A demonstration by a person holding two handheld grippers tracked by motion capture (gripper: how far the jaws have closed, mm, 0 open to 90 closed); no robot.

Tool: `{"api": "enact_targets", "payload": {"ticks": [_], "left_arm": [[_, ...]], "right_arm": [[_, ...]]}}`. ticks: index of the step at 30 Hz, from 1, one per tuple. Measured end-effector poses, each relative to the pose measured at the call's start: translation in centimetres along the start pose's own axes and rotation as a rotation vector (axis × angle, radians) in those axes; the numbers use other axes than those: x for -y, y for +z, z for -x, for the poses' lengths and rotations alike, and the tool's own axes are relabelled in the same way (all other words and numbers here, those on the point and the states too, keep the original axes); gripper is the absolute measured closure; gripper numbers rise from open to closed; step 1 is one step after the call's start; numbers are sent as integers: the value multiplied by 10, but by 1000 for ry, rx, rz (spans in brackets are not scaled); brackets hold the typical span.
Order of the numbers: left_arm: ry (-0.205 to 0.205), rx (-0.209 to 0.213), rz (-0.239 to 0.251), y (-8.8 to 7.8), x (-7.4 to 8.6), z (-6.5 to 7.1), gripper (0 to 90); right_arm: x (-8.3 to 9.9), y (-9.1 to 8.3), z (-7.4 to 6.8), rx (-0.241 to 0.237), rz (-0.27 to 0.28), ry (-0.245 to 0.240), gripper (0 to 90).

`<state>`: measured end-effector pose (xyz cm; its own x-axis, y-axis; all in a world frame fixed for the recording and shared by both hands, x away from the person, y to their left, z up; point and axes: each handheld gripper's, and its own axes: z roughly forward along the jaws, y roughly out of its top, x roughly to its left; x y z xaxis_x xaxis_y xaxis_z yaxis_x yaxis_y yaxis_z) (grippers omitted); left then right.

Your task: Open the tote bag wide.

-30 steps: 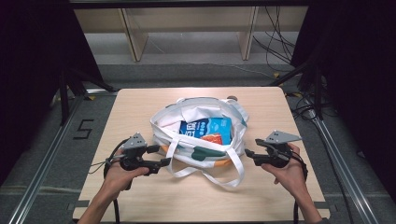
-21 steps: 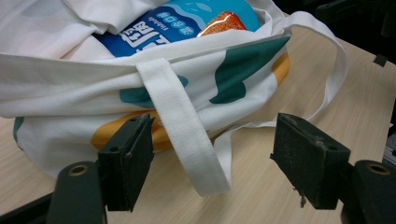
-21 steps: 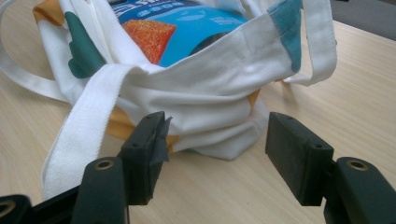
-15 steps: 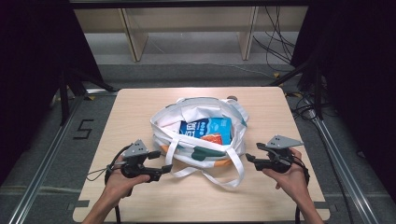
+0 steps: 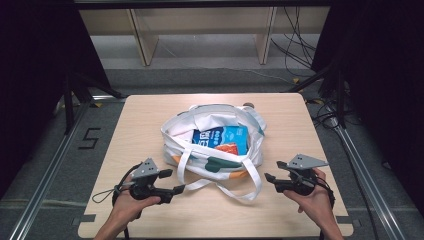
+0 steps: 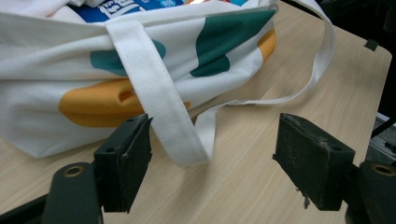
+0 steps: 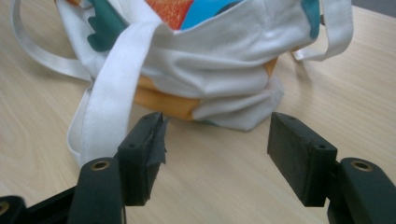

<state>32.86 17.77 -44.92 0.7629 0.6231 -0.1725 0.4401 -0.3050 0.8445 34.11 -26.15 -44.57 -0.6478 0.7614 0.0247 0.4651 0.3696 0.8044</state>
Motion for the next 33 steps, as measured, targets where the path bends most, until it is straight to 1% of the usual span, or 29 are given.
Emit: {"api": "enact_targets", "payload": {"ticks": [1,2,3,4,5,6,7,8,9,10,11,15,16,17,18,19,20,21,22,23,24,25,27,28,29,30,31,32,33], "left_arm": [[-9,-11,-7,-1,2,1,264],[8,-3,-12,-1,2,0,263],[6,-8,-5,-1,4,1,263],[6,-3,-6,-2,5,1,263],[5,-7,-10,-2,6,2,263],[-1,-14,-2,-2,8,3,262],[-5,-18,-5,-2,9,3,263],[-5,-18,-5,-2,9,3,263],[16,-25,-17,-4,12,3,262],[14,-24,-10,-3,14,3,263],[10,-17,-7,-3,15,2,262],[-9,-19,-6,-2,24,4,261],[-14,-24,-10,-2,25,6,261],[-6,-29,-12,-2,27,6,260],[-4,-32,-20,-1,29,7,259],[-4,-25,-13,0,31,8,254],[6,-22,-26,0,32,8,249],[21,-18,-24,0,33,7,247],[16,-24,-20,0,33,8,245],[26,-25,-15,-1,33,7,241],[29,-30,-14,-2,34,8,236],[26,-34,-14,-2,34,9,232],[-3,-33,-4,-2,35,11,216],[1,-28,-12,-1,36,11,214],[-1,-26,-14,-1,37,12,213],[6,-25,-14,-1,38,12,212],[6,-28,-22,-1,39,14,211],[6,-28,-25,-1,40,15,211],[2,-27,-10,0,42,17,211]], "right_arm": [[1,0,0,-6,-5,-8,376],[3,0,1,0,-6,-32,375],[5,0,-1,-2,-11,-13,375],[6,0,-2,-4,-16,-6,375],[7,0,-1,-6,-14,-14,373],[8,0,-2,-7,-20,-8,372],[8,0,0,-8,-8,-34,372],[8,0,0,-8,-8,-34,372],[11,-1,-3,-5,-10,-3,371],[12,-2,-3,-9,-20,-1,371],[13,-2,-3,-5,-8,-18,371],[18,-4,-5,-9,-12,-20,369],[20,-5,-9,-17,-27,19,369],[22,-5,-7,-9,-22,-6,369],[24,-6,-9,-16,-20,11,368],[25,-6,-7,-10,-17,-16,368],[26,-7,-7,-9,-15,-19,367],[28,-7,-8,-6,-15,-20,367],[30,-8,-9,-13,-27,1,366],[31,-8,-8,-11,-14,-13,366],[34,-8,-9,-18,-9,-5,365],[35,-9,-8,-13,-21,-12,361],[37,-10,-8,-10,-7,-22,348],[38,-11,-12,-18,-17,18,348],[40,-11,-11,-19,-7,5,347],[40,-12,-11,-21,-12,-9,344],[42,-13,-13,-15,-17,12,343],[43,-13,-12,-14,-10,-18,342],[44,-13,-13,-16,-8,-19,338]]}}
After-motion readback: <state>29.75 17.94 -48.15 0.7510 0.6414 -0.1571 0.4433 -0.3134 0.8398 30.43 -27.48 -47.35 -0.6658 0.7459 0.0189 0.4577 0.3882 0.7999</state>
